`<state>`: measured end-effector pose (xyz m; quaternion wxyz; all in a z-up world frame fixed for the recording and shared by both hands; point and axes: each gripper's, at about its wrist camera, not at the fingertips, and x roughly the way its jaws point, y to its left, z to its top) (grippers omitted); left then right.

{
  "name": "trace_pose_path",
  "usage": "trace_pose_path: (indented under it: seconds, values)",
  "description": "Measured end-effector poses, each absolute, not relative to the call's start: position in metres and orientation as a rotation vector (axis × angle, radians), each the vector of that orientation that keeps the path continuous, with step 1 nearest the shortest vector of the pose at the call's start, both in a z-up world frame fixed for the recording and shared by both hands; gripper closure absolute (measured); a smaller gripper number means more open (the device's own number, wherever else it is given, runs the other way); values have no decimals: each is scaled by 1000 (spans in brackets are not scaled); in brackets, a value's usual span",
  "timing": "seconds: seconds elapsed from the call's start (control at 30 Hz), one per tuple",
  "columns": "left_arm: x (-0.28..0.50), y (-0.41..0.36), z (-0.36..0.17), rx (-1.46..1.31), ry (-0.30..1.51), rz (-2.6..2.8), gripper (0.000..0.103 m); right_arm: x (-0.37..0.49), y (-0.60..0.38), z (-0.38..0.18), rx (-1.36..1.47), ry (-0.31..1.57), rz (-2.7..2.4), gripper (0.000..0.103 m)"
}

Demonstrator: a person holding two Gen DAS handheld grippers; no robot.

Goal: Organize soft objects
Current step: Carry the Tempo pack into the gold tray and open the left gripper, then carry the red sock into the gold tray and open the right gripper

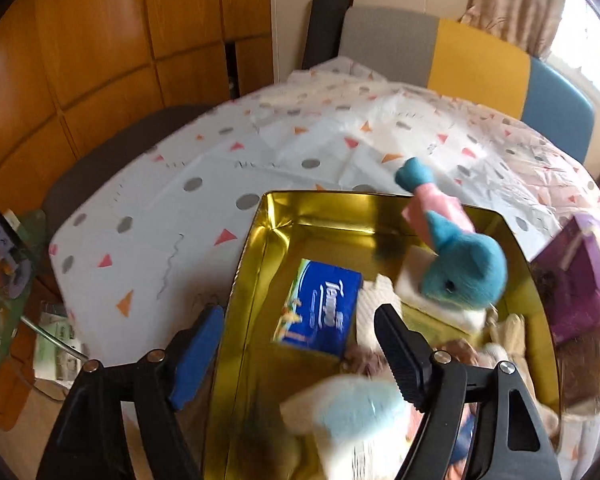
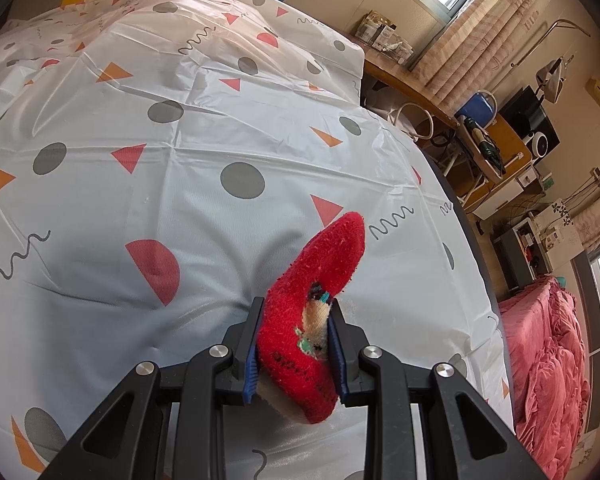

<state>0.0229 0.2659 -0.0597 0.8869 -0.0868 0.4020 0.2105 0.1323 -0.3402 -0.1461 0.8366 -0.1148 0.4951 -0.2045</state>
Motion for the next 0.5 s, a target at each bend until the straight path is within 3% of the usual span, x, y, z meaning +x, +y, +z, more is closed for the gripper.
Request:
trace_pose_path:
  seconds: [0.27, 0.5]
  values:
    - [-16, 234, -42, -148, 774, 379, 20, 133, -344, -144, -208, 1052, -418, 76]
    - [-27, 218, -34, -117, 743, 355, 18, 133, -347, -136, -17, 1052, -280, 77]
